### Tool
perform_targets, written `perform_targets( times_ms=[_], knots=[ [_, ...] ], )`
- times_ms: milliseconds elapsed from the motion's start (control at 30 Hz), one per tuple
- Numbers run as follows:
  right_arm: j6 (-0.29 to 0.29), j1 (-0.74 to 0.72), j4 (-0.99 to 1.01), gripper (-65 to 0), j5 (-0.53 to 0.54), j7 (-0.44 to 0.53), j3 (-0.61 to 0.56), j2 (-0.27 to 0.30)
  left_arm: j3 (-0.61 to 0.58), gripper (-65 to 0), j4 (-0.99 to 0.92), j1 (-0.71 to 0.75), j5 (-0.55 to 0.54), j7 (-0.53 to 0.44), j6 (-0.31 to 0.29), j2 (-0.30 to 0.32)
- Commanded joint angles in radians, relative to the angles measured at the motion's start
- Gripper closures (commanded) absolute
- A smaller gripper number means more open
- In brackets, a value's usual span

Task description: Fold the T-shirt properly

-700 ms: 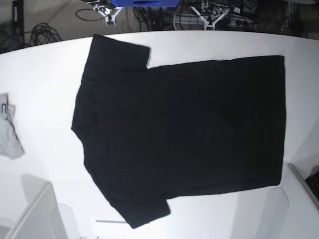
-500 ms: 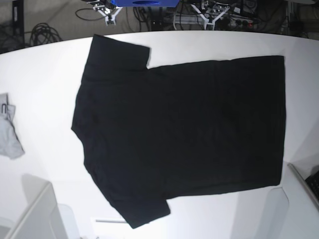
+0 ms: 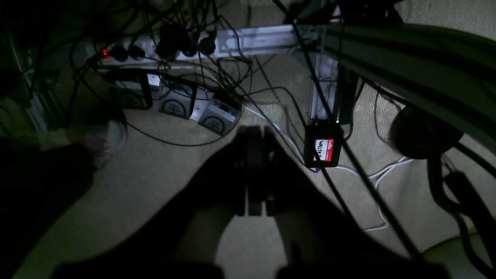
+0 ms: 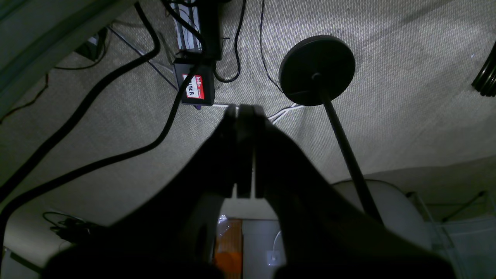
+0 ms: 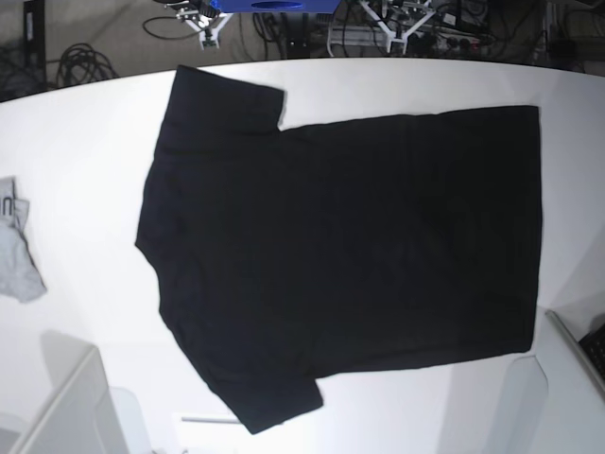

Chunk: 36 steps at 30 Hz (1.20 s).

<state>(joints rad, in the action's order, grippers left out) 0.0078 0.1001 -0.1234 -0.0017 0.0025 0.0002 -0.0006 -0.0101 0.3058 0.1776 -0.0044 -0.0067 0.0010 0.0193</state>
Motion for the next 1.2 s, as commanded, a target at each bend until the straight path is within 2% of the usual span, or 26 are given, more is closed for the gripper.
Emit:
perform_targets(
  times_ms=[0,100,300,567,733,967,1167],
  knots=[
    [-0.009,0.003,-0.002,0.0,-0.002,-0.002,-0.002,0.003,-0.001,0.0,0.003,0.006,0.005,-0.002,0.004,0.001],
    [-0.009,0.003,-0.003,0.0,-0.002,0.001,-0.002,0.003,0.009,0.0,0.0,0.0,-0.001,0.009,0.004,0.003],
    [-0.009,0.028,-0.002,0.0,-0.002,0.115,-0.002,0.003,0.011,0.0,-0.106,-0.031,-0.001,0.003,0.004,0.003],
    [-0.009,0.036,-0.002,0.0,-0.002,0.115,-0.002,0.003,0.011,0.0,-0.101,-0.023,-0.001,-0.008,0.004,0.003],
    [-0.009,0.083,-0.054,0.0,-0.002,0.12,-0.002,0.003,0.0,0.0,-0.061,0.027,0.007,-0.132,0.004,0.003],
    [-0.009,0.267,-0.312,0.0,0.001,0.12,0.002,0.003,-0.001,0.0,-0.052,0.104,0.01,-0.252,0.004,0.024],
    [-0.009,0.413,-0.51,0.0,0.004,0.115,0.005,0.003,-0.001,0.0,-0.043,0.221,0.011,-0.53,0.004,0.07]
  ],
)
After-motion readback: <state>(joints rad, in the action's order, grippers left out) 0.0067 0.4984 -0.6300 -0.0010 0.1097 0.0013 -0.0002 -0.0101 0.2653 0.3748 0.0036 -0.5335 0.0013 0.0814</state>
